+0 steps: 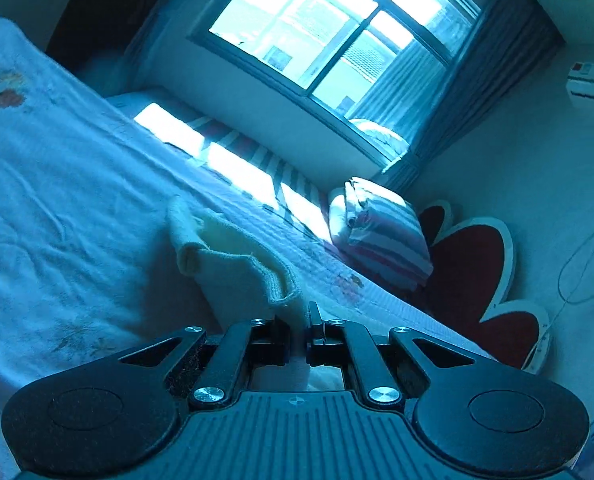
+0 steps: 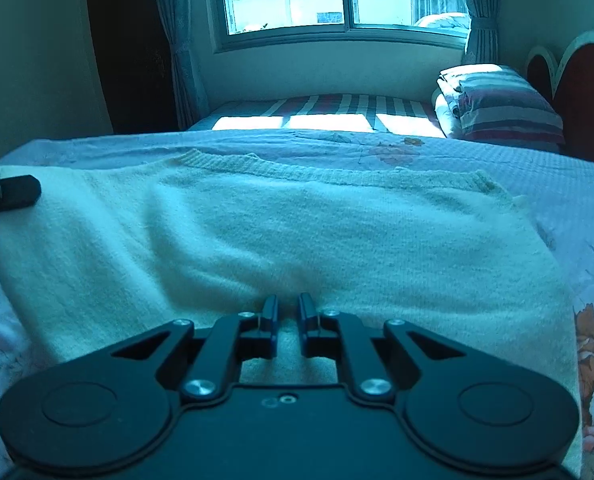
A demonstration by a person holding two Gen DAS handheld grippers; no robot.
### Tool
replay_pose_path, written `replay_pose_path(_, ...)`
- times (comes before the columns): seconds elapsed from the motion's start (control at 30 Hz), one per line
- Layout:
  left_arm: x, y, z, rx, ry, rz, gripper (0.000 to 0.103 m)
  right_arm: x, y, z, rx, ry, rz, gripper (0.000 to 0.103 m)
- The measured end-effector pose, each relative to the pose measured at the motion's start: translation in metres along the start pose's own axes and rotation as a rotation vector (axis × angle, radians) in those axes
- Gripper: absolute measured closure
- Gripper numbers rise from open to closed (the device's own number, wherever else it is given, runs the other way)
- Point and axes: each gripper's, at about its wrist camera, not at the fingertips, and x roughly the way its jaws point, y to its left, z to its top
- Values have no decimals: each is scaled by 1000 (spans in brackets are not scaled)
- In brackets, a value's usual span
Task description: Fold small clothes
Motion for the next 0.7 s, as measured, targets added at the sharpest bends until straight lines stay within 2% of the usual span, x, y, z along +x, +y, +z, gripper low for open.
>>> replay_pose_path(0.07, 9, -35, -5, 105, 19, -42, 97, -22, -28, -1, 119, -51, 21, 86)
replay_pose_path(0.2, 31, -89, -32, 235, 87, -120, 97, -72, -96, -12, 296, -142, -15, 86)
replay_pose_path(0.37, 58, -140, -80, 402, 222, -177, 97, -123, -161, -29, 373, -169, -81, 85)
replay_pose_path(0.47, 65, -162, -111, 517, 329, -204, 97, -140, -181, -41, 399, -172, -106, 82)
replay_pose_path(0.6, 61, -163, -120, 554, 352, -200, 96, -144, -198, -56, 433, -147, -107, 80)
replay_pose_path(0.67, 55, -163, -120, 562, 365, -233, 75, -145, -197, -62, 438, -140, -93, 79)
replay_pose_path(0.7, 49, -161, -118, 551, 368, -277, 44, -145, -196, -64, 438, -137, -86, 79)
